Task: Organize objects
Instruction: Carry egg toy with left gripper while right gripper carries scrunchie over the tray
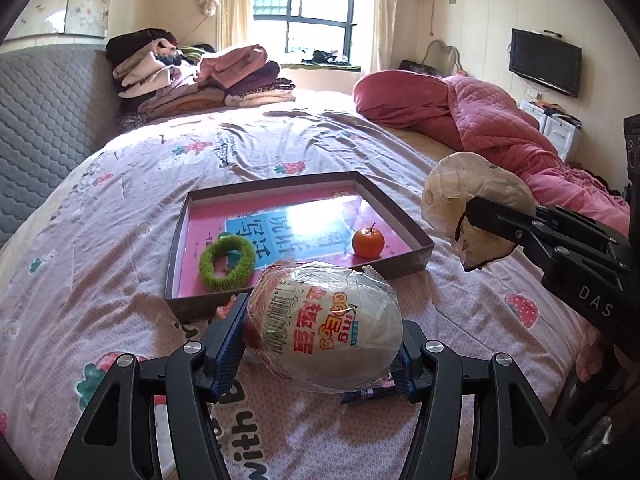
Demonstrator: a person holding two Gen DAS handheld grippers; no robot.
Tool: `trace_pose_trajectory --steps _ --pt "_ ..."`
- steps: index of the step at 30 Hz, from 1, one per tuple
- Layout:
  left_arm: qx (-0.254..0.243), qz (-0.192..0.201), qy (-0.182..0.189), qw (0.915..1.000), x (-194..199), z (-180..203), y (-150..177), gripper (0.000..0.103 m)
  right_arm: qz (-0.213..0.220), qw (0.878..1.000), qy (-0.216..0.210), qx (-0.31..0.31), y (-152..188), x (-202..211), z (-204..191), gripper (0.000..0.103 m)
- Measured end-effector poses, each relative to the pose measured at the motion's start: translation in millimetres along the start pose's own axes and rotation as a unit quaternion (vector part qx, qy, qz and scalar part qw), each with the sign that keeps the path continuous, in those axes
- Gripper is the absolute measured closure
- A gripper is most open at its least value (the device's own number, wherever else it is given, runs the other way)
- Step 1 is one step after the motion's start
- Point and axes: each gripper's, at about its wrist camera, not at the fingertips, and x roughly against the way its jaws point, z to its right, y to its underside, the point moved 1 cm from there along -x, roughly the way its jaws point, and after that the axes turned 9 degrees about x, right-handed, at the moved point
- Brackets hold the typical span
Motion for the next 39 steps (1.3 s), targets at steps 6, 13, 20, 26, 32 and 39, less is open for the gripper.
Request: trace_pose_trajectory --steps 6,13,20,26,32,39 --pt "0.005 0.012 -0.002 0.9999 -4 -7 -16 0.04 0.002 1.0 -0.005 0.008 -4 -6 -3 0.088" --pt "0.001 0.023 -0.006 0.9997 -10 -13 -33 0.04 0.003 1.0 -0.006 0.012 -10 -17 0 0.088" --pt "0.004 0.028 -0.011 0.9995 -24 -21 -48 0.04 0.007 1.0 0.004 0.023 -20 -29 7 0.088" --pt "0.0 0.033 -0.016 0.9993 -40 -25 -65 0.04 0.007 0.999 0.014 0.035 -33 -49 14 0.088" --pt "0.017 0.027 -0.017 0.9993 -61 -40 -78 0.04 0.004 0.998 0.026 0.051 -42 -73 21 0.088" --pt "0.036 0.023 -0.015 0.999 -84 -60 -96 0.04 -0.006 0.998 0.035 0.06 -43 -101 31 0.088"
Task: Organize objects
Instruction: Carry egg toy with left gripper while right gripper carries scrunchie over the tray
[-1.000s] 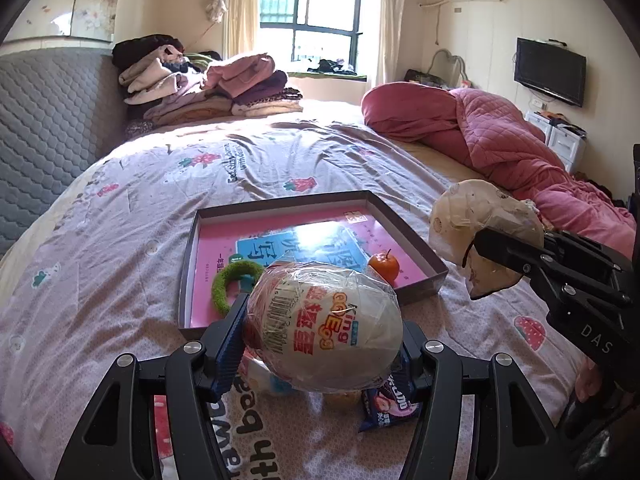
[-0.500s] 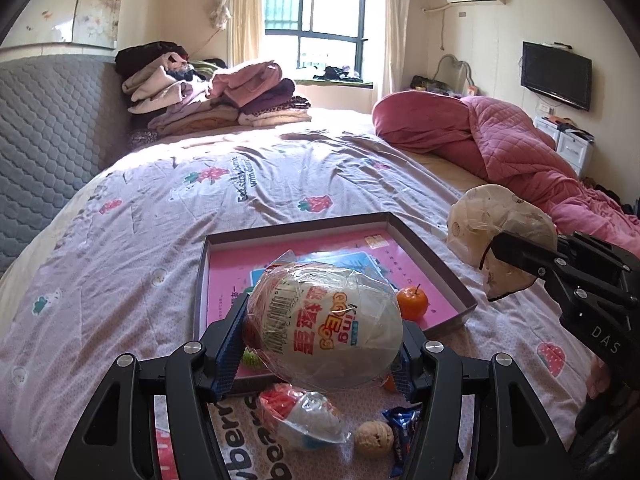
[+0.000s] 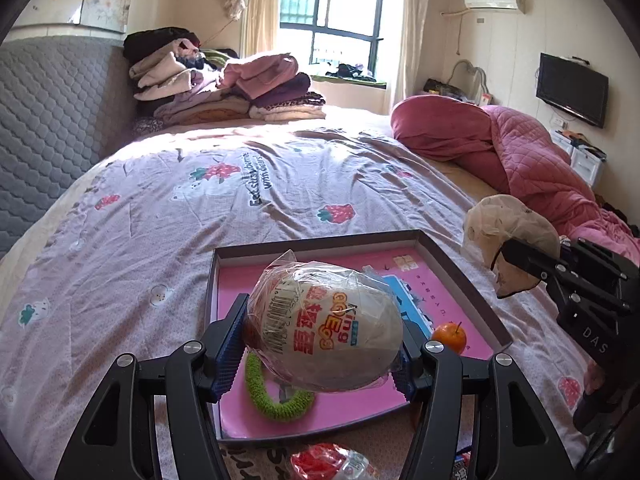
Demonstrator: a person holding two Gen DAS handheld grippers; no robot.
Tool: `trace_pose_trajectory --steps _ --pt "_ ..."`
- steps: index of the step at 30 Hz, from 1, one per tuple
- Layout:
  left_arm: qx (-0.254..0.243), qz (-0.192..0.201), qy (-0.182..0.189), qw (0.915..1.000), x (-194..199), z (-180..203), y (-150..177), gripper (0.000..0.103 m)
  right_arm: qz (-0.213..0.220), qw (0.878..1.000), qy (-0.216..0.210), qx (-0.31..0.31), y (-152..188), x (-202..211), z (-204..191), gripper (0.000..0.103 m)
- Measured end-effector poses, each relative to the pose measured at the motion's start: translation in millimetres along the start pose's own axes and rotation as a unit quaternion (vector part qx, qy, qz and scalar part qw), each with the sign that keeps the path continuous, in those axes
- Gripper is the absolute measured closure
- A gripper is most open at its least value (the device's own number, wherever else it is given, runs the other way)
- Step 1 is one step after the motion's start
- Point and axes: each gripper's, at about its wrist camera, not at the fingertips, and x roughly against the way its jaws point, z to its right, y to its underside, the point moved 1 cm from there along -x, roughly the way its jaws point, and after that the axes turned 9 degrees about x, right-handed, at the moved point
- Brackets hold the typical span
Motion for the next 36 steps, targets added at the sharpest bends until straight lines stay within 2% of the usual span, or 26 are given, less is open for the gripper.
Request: trace_pose_trajectory --steps 8,24,36 --pt "0.005 -0.004 -0.017 0.9998 -28 -16 -10 0.04 -0.02 1.0 0.011 0.007 7 -32 8 0.088" --pt "-0.008 -0.044 -0.046 0.9979 -72 -26 10 0.04 -0.057 0.996 0.042 0.053 23 -76 2 0.088" --pt "-0.021 -0.074 -0.044 0.996 -86 -20 23 0.04 -0.108 0.993 0.014 0.043 41 -106 -3 0.088"
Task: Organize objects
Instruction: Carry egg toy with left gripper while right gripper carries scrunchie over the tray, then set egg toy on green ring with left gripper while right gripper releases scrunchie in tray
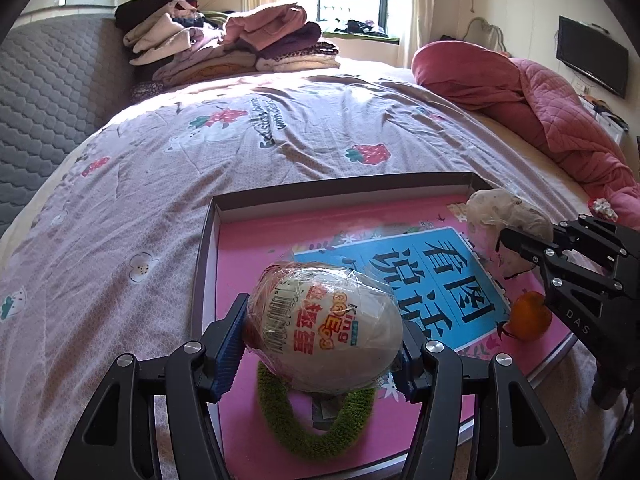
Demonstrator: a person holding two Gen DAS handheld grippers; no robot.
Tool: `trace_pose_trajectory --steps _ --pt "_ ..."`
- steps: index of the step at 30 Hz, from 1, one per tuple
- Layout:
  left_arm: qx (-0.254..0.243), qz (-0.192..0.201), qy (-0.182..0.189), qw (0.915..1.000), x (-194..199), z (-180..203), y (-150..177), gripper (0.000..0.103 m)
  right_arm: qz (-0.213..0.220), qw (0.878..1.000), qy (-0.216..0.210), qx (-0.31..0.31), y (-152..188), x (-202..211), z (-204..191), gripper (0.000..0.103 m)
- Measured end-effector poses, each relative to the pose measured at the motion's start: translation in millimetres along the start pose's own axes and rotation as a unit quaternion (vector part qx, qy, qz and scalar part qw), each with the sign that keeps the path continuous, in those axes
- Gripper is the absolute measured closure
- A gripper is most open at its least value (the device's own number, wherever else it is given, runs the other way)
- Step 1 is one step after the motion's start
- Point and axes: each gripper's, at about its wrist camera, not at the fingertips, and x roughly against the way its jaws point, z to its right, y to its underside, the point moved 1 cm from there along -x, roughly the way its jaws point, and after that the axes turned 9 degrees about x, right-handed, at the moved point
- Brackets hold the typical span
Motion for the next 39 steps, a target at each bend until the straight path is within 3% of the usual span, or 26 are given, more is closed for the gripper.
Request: trace_pose_trajectory --steps 11,14,16,22,39 --pt "-0.009 -0.022 0.004 0.9997 -7 4 7 0.04 -0.012 0.999 -0.033 -0.03 3 -6 2 0.086" --pt "-0.008 -0.028 0.006 0.9996 -7 4 7 0.04 -0.017 0.998 -0.043 -0.039 3 -6 3 0.078" --pt "-0.005 -0.03 0.008 0.9995 -8 4 6 0.04 -0.022 0.998 -0.048 -0.043 3 -6 3 0.068" --pt "-0.007 -0.04 0.006 0.9992 -8 5 7 0.039 -0.024 0.998 -0.039 -0.031 -1 -4 -4 0.056" --pt "-0.016 -0.076 0.0 0.997 -8 8 11 0.036 0.009 0.997 -0.041 -0.06 -14 24 7 0.055"
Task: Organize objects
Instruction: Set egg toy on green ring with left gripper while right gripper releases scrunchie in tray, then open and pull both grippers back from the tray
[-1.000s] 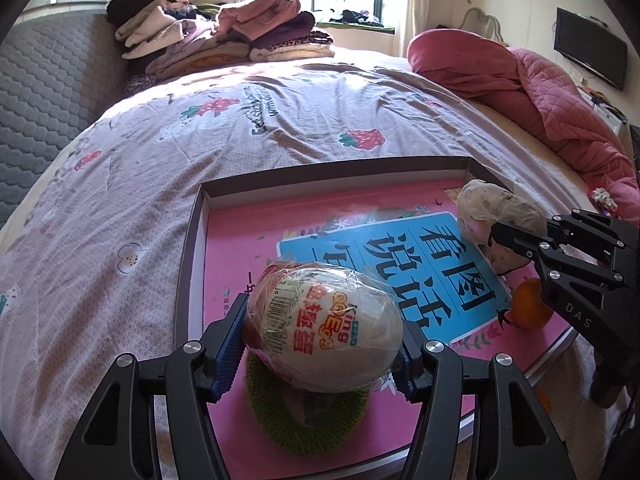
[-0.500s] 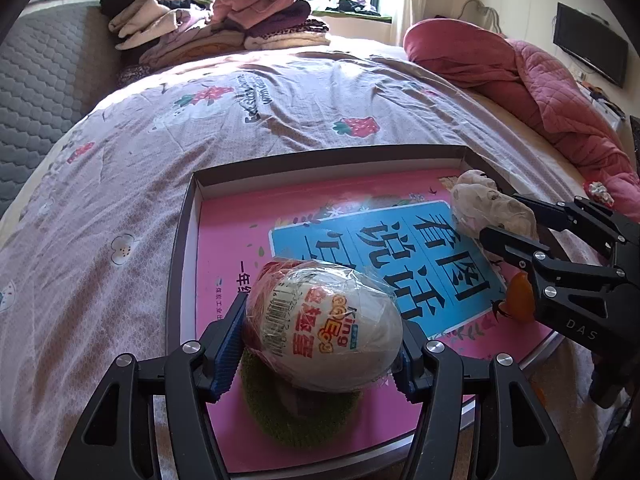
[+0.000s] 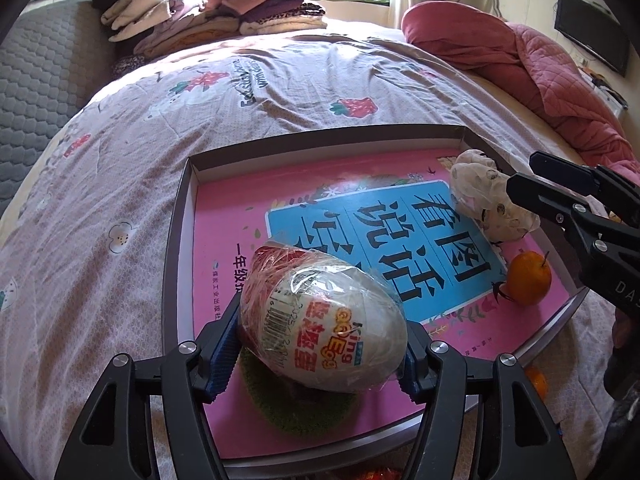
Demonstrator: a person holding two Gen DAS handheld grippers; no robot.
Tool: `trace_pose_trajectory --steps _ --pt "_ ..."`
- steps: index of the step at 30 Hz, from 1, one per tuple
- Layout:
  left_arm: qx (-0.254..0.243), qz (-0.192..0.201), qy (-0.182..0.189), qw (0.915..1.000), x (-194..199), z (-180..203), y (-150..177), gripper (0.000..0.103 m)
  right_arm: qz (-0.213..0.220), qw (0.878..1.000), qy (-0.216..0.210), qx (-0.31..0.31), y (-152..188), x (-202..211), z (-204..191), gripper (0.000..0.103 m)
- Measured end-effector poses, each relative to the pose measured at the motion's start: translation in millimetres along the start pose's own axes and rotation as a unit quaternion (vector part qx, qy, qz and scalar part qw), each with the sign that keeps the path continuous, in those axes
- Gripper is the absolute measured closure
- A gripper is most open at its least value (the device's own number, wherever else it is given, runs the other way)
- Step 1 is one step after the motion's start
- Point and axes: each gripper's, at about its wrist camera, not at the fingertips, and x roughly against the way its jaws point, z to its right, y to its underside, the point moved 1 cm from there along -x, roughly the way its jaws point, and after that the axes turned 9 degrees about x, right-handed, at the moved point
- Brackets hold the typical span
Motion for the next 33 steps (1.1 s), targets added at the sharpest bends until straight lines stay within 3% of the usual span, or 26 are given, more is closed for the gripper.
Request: trace_pose_trajectory --steps 21,33 --pt "0.011 0.021 -0.004 0.9997 27 -2 -1 0.03 0.02 1.0 -0.004 -0.016 -6 21 2 0.055" --pt "0.014 0.054 0.0 0.9984 62 5 -2 0.03 0.048 0.998 0.0 -0.032 -11 53 5 0.055"
